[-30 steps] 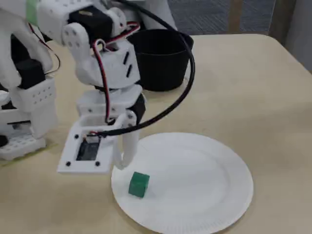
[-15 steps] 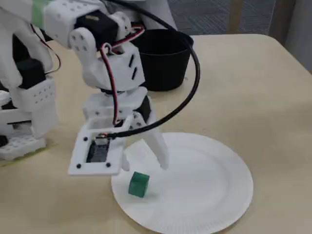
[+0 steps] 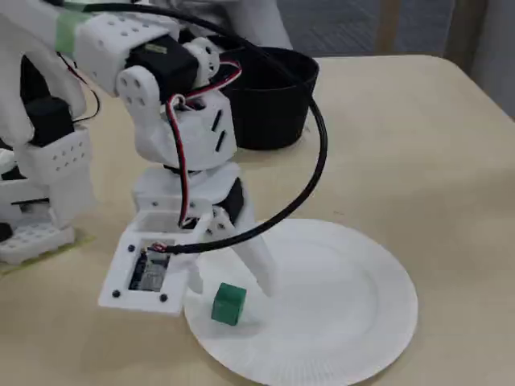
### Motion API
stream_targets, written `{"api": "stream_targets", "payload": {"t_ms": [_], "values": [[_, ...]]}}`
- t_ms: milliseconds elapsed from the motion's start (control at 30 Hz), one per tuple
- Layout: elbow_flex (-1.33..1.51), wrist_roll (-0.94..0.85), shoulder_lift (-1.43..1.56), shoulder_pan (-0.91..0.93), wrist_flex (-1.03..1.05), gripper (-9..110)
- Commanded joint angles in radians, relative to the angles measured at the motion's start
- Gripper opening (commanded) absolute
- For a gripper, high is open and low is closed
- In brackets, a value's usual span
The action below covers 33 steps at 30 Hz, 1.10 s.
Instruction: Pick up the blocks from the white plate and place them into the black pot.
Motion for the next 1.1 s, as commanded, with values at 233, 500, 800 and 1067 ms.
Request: {"api": "stream_targets", "payload": {"t_ms": [233,500,800,1067], "values": [[-0.064,0.031,-0.061,-0.005,-0.071,24],[-0.104,0.061,-0.117,-0.012,-0.101,-2],[-0.124,0.069,-0.043,-0.061,-0.098,-2],[-0.124,0.215,0.380,-0.235,-0.063,-2]]}}
